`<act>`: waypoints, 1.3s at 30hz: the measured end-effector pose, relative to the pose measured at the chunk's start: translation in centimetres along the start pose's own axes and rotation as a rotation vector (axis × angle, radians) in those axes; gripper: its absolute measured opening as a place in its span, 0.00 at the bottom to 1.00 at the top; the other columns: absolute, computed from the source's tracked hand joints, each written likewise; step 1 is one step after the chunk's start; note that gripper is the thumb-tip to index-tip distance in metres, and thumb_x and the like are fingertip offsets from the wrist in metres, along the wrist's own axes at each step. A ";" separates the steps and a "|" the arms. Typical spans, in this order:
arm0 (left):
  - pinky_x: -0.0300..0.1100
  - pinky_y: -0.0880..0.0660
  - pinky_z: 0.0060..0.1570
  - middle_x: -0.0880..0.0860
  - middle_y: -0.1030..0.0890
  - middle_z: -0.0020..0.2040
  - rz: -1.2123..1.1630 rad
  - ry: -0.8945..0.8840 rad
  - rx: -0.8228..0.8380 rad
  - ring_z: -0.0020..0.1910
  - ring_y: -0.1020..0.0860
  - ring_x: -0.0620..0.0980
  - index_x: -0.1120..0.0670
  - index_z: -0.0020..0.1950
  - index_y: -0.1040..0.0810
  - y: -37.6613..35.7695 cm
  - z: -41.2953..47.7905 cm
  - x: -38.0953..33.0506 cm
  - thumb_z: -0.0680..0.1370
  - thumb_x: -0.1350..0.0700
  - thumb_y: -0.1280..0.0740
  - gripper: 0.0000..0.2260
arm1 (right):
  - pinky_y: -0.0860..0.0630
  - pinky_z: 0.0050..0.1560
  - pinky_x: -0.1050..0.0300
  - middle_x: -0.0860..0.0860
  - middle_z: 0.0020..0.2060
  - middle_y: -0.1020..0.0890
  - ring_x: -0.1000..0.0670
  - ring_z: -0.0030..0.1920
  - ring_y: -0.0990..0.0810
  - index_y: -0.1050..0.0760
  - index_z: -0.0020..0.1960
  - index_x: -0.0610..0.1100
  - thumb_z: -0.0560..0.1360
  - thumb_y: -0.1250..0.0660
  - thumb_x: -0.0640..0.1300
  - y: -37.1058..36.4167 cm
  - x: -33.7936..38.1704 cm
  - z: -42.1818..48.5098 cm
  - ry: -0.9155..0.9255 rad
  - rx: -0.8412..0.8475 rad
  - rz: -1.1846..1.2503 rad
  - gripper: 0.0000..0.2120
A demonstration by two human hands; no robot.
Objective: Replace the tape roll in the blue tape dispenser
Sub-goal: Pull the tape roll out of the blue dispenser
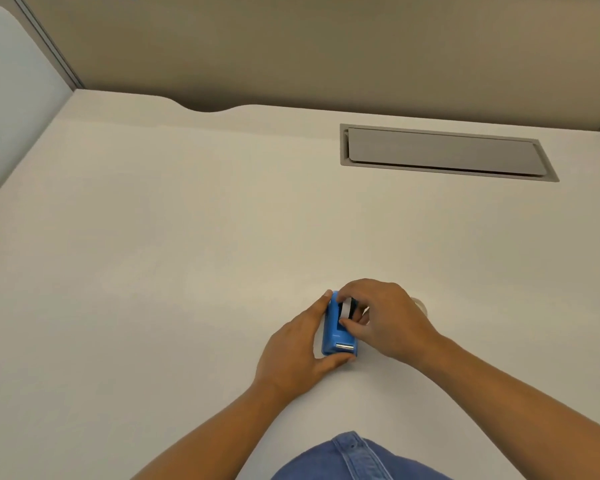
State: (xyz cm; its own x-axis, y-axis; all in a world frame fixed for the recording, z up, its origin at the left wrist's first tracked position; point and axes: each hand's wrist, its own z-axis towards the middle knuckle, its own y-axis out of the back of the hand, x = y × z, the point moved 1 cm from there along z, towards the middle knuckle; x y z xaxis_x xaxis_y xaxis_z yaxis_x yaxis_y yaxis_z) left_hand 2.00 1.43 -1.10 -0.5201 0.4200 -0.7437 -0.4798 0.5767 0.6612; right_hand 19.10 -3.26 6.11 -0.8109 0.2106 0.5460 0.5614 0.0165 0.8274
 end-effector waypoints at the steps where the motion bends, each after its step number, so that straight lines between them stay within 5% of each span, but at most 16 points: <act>1: 0.29 0.36 0.60 0.37 0.32 0.72 -0.001 -0.001 -0.003 0.66 0.30 0.39 0.29 0.72 0.57 0.0 0.0 0.0 0.67 0.27 0.36 0.41 | 0.35 0.44 0.82 0.60 0.42 0.18 0.60 0.36 0.24 0.19 0.51 0.54 0.68 0.25 0.43 0.1 0.1 0.0 0.004 -0.006 -0.008 0.13; 4: 0.29 0.36 0.60 0.38 0.32 0.72 0.003 -0.012 -0.006 0.66 0.30 0.39 0.30 0.73 0.57 0.0 0.0 0.0 0.68 0.28 0.36 0.41 | 0.36 0.42 0.83 0.58 0.41 0.17 0.57 0.42 0.23 0.19 0.49 0.53 0.67 0.25 0.41 0.4 0.3 0.0 0.015 0.000 -0.013 0.13; 13: 0.28 0.39 0.61 0.37 0.33 0.73 0.012 -0.027 -0.006 0.67 0.32 0.38 0.31 0.74 0.56 -0.2 0.1 0.2 0.68 0.29 0.35 0.41 | 0.31 0.36 0.76 0.56 0.41 0.18 0.55 0.37 0.23 0.20 0.50 0.51 0.67 0.26 0.38 0.7 0.4 0.1 0.060 0.038 -0.010 0.14; 20: 0.23 0.45 0.62 0.32 0.38 0.72 0.042 -0.044 -0.004 0.67 0.37 0.31 0.35 0.75 0.53 -0.3 0.3 0.2 0.68 0.29 0.35 0.41 | 0.22 0.40 0.56 0.56 0.41 0.19 0.57 0.35 0.24 0.18 0.50 0.50 0.67 0.29 0.40 1.0 0.8 0.8 0.106 0.097 -0.079 0.12; 25: 0.25 0.45 0.64 0.34 0.41 0.75 0.053 -0.060 0.004 0.67 0.40 0.29 0.36 0.76 0.54 -0.3 0.3 0.0 0.67 0.27 0.35 0.44 | 0.22 0.41 0.55 0.55 0.41 0.18 0.55 0.36 0.24 0.18 0.49 0.49 0.67 0.30 0.40 1.2 1.0 1.1 0.111 0.111 -0.100 0.11; 29: 0.32 0.39 0.68 0.39 0.38 0.76 0.045 -0.057 0.001 0.70 0.35 0.37 0.38 0.76 0.52 -0.4 0.4 -0.1 0.68 0.28 0.34 0.43 | 0.22 0.41 0.57 0.55 0.42 0.18 0.54 0.37 0.24 0.18 0.49 0.49 0.68 0.30 0.40 1.1 1.2 1.2 0.110 0.118 -0.121 0.11; 36: 0.27 0.47 0.66 0.40 0.39 0.76 0.079 -0.077 -0.036 0.69 0.40 0.31 0.36 0.75 0.56 -0.4 0.6 -0.3 0.70 0.28 0.38 0.41 | 0.25 0.40 0.60 0.55 0.41 0.20 0.55 0.37 0.27 0.19 0.48 0.49 0.67 0.31 0.39 1.1 1.4 1.3 0.078 0.107 -0.128 0.10; 39: 0.32 0.43 0.66 0.42 0.36 0.75 0.117 -0.089 -0.058 0.68 0.35 0.38 0.38 0.76 0.52 -0.6 0.8 -0.4 0.69 0.27 0.38 0.41 | 0.27 0.40 0.61 0.57 0.40 0.22 0.56 0.37 0.27 0.20 0.48 0.49 0.68 0.31 0.40 1.1 1.5 1.3 0.064 0.126 -0.155 0.09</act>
State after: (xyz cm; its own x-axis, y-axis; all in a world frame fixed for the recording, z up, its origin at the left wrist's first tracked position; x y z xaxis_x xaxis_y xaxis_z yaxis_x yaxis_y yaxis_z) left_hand 3.02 1.45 -1.27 -0.5113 0.5436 -0.6657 -0.4611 0.4801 0.7462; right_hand 18.74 -1.63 7.60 -0.8957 0.1332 0.4242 0.4421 0.1664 0.8814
